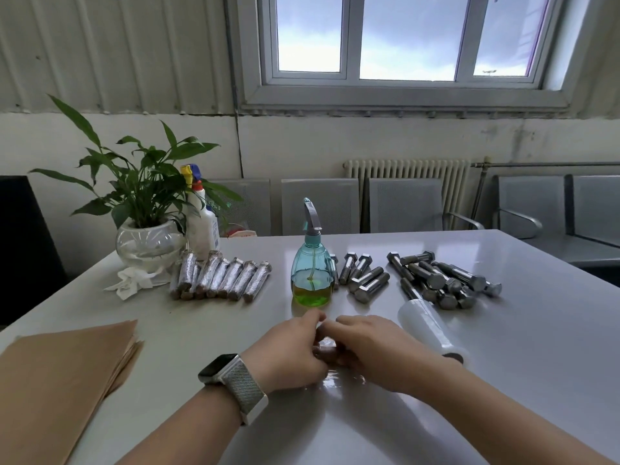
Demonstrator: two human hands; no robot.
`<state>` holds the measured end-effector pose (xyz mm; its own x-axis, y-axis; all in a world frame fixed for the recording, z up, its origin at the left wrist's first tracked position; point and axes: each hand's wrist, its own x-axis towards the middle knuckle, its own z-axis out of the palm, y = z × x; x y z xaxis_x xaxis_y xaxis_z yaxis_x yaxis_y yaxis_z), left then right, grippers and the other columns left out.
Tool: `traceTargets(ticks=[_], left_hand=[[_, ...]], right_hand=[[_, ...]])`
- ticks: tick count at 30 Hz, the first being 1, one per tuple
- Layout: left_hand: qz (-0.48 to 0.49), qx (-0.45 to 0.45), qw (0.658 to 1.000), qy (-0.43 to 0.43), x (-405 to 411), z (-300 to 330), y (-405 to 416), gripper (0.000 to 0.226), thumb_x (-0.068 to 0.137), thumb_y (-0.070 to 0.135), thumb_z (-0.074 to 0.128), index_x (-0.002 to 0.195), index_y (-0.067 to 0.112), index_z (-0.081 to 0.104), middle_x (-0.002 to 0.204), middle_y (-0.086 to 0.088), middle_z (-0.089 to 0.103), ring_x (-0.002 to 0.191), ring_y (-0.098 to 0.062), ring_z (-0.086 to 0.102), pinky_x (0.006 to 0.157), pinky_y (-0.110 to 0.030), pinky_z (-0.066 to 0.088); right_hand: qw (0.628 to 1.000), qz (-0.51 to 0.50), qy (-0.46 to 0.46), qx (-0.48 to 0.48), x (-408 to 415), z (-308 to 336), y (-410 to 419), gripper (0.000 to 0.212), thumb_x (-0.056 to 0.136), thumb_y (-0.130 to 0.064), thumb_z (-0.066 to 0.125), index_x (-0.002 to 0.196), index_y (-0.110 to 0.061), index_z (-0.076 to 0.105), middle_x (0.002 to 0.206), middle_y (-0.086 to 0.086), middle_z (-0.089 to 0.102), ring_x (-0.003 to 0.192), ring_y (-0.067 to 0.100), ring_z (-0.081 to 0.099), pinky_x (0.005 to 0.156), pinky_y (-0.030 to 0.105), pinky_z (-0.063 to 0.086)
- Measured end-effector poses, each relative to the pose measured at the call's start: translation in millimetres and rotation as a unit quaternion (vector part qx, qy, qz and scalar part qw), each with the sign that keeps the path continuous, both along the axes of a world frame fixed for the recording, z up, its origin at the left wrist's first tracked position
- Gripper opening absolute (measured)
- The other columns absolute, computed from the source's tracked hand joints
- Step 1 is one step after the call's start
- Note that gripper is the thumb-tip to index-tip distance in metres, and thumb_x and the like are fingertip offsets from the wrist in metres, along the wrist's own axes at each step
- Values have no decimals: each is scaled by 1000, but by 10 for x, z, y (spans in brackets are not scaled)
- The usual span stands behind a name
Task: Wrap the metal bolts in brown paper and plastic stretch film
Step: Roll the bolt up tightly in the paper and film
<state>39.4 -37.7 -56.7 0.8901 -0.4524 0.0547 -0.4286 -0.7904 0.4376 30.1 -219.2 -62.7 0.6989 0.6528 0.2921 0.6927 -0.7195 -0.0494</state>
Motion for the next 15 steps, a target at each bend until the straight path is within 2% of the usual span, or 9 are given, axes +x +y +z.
traceTargets(ticks=[2,5,8,10,12,15], left_hand=[[1,0,1000,13,-2,-1,0,74,77,22,59,144,20,27,124,-7,60,111,-23,58,86,-26,46],[0,4,1000,19,-8,-1,4,76,80,18,54,148,21,21,126,-9,58,112,-24,56,87,-25,44],[-1,-26,999,36,3,12,22,71,84,16,52,147,27,22,120,-2,61,98,-16,58,80,-20,44],[11,-90,994,61,14,21,78,61,88,15,51,143,33,30,114,5,60,78,-9,59,70,-17,45],[27,-206,974,87,12,54,209,47,90,6,49,126,36,46,110,6,60,65,-10,61,64,-24,51],[64,-274,959,19,41,68,556,28,90,5,59,104,29,63,100,2,64,56,-8,62,56,-17,48]], right_hand=[[999,20,-8,-28,-4,17,-15,34,96,-30,53,129,-35,52,95,0,56,82,20,53,67,36,45],[999,34,1,-12,-33,5,-47,34,99,-32,48,131,-40,55,92,2,53,80,20,51,67,36,45],[1000,27,-7,9,-51,-36,-43,34,99,-31,49,131,-39,57,88,1,52,78,17,49,64,27,37],[999,20,-11,27,-71,-67,-40,32,98,-30,51,128,-38,60,87,0,51,77,17,50,65,27,39],[999,15,-9,42,-88,-89,-42,30,97,-31,51,124,-36,63,87,0,53,78,18,52,67,30,43],[999,7,-4,52,-77,-99,-35,29,98,-30,51,124,-34,64,91,2,57,83,21,56,71,30,44]])
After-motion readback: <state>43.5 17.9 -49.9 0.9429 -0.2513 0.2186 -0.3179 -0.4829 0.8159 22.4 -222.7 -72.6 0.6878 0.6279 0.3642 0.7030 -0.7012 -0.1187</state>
